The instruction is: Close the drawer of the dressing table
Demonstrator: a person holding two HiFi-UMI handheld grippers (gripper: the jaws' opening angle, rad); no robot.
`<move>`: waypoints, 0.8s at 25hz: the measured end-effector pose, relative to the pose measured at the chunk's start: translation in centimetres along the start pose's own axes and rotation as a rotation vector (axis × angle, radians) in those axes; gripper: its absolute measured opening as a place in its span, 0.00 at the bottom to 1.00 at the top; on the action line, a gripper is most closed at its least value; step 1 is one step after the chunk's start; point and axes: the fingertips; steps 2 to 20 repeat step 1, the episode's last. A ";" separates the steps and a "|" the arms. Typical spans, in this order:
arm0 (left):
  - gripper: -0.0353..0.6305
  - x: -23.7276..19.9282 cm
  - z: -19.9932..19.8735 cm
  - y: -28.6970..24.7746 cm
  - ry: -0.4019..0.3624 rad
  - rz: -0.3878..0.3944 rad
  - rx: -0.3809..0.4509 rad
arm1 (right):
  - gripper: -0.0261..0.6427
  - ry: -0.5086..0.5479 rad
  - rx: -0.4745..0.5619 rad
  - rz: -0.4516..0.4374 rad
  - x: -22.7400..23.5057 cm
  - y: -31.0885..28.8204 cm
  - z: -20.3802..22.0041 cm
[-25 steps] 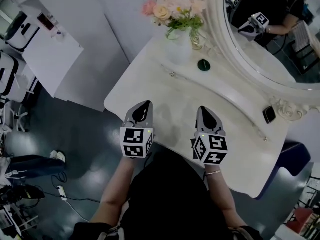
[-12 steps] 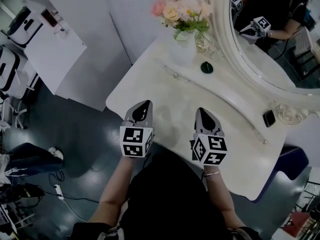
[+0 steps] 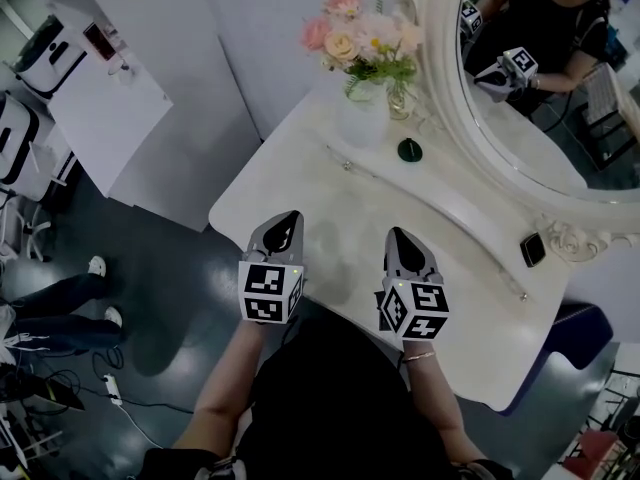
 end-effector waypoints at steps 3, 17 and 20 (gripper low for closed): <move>0.06 0.0 -0.1 -0.1 -0.002 0.001 0.001 | 0.04 0.000 0.002 -0.001 0.1 -0.1 0.0; 0.06 0.0 -0.1 -0.1 -0.002 0.001 0.001 | 0.04 0.000 0.002 -0.001 0.1 -0.1 0.0; 0.06 0.0 -0.1 -0.1 -0.002 0.001 0.001 | 0.04 0.000 0.002 -0.001 0.1 -0.1 0.0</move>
Point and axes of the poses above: the fingertips, and each gripper's own axes: y backward along the fingers, x to its right, z out of its underside, and after that the axes turned 14 degrees about y, right-handed
